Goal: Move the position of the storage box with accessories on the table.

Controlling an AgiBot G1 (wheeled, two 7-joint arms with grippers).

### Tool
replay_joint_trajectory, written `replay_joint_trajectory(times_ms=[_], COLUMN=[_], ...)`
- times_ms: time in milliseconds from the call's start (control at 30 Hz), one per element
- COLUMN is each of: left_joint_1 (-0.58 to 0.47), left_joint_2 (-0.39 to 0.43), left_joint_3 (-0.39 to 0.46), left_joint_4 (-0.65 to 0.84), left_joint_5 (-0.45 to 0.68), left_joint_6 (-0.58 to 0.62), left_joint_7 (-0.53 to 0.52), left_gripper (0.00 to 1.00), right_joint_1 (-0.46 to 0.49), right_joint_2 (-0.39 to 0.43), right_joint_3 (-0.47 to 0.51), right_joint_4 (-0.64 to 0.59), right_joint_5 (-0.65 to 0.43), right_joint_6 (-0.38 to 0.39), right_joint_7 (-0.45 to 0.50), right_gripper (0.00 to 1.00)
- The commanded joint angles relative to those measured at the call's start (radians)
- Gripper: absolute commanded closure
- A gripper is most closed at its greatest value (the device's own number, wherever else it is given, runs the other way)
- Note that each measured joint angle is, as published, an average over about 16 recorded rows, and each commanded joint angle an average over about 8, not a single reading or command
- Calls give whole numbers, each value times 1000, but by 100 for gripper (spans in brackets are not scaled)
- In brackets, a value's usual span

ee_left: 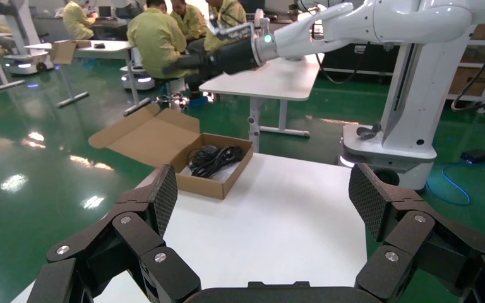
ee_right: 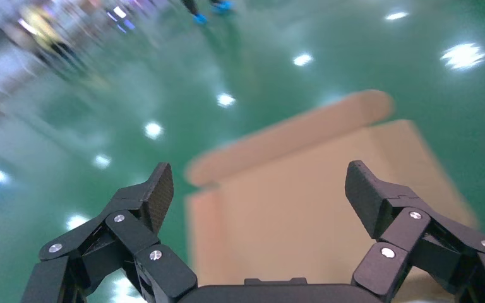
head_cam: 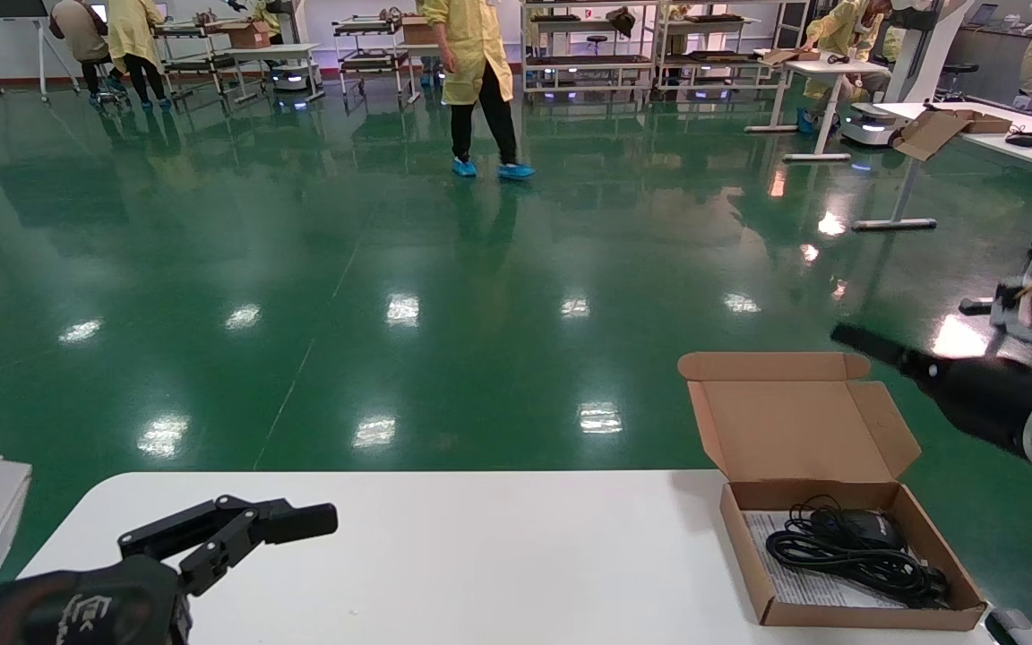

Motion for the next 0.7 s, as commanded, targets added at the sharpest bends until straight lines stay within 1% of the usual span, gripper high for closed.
replay_joint_trajectory(times_ms=[33, 700], left_joint_1=[0, 0], left_joint_2=[0, 0], left_joint_3=[0, 0], left_joint_4=[0, 0], left_joint_5=[0, 0], left_joint_6=[0, 0], left_joint_7=[0, 0], left_gripper=[0, 0], right_joint_1=[-10, -230], right_joint_2=[6, 149], right_joint_3=[9, 208], right_joint_4=[19, 442], right_joint_5=[1, 26], right_joint_6=[-14, -307], right_joint_7=[-5, -105], right_gripper=[0, 0])
